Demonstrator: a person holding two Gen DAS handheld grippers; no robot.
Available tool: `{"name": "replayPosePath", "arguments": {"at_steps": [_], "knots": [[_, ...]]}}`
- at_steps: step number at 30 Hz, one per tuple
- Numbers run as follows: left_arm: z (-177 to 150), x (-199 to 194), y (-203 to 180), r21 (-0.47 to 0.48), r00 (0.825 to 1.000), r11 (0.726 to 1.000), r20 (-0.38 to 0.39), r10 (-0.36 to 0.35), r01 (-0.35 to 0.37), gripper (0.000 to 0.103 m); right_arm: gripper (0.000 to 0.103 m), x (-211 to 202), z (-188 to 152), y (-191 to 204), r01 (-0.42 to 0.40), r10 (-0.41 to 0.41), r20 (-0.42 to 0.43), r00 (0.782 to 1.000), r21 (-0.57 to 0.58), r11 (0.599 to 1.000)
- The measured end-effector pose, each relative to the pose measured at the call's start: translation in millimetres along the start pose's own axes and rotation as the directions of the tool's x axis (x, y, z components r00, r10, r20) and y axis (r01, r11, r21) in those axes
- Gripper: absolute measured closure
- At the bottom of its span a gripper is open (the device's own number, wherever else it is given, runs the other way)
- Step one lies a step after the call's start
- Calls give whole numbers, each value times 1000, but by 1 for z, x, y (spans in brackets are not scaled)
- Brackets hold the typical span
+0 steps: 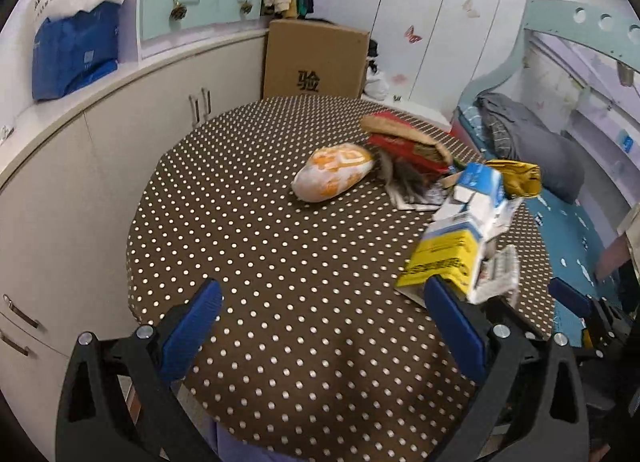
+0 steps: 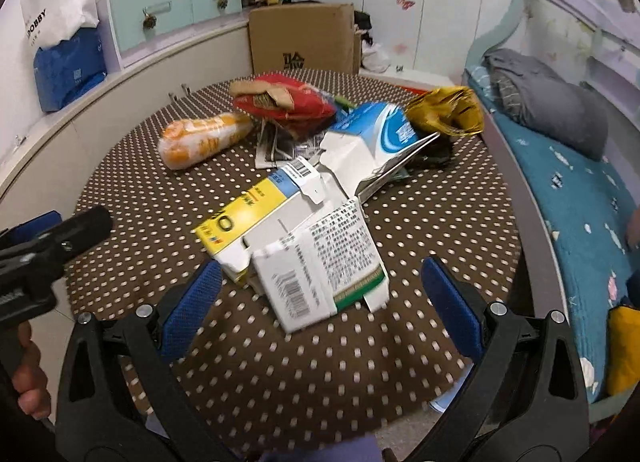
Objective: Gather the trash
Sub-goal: 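Grasp the white medicine box with the right gripper while the left tool reaches toward the yellow box, then grasp the yellow-and-white medicine box with the left gripper while the right gripper holds the white box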
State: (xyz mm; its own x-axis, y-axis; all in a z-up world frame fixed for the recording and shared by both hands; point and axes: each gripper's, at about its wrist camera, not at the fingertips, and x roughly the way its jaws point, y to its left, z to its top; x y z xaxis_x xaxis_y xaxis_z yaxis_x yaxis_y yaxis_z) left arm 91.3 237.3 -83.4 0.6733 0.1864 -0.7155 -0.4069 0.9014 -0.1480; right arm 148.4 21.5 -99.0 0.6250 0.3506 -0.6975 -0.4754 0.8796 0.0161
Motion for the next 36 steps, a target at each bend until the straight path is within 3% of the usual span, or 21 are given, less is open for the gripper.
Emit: {"name": "replayPosePath", "arguments": {"at_steps": [5,7,12,19,22,31,34,36], "knots": [[2,20,-3,1,999,1000,-51,1,0,4,6,27,2,-6,-18,17,-30,999,-22,1000],[2,26,-8,1,998,1000,-68,-5,5,4,19,32,1,-8,-18,16,-39,999,-32,999],[6,35,-29,25,995,998,-83,-54,57,4,19,20,2,-22,-48,48,5,999,-26,999],[12,43,-74,108,990,988,-102,-99,110,4,19,0,1,-55,-20,19,48,999,31,999],[14,57,-91,131,972,972,-162,-171,193,4,19,-3,-2,-72,5,-9,53,999,67,998],[14,100,-119,185,967,971,-234,-105,150,5,19,-16,-19,-115,62,-70,41,997,163,985],[14,98,-122,214,977,970,-198,-77,119,32,19,-21,-23,-124,78,-88,46,995,192,978],[15,95,-120,196,971,969,-212,-106,149,38,19,-24,-26,-127,85,-97,48,994,203,976]]}}
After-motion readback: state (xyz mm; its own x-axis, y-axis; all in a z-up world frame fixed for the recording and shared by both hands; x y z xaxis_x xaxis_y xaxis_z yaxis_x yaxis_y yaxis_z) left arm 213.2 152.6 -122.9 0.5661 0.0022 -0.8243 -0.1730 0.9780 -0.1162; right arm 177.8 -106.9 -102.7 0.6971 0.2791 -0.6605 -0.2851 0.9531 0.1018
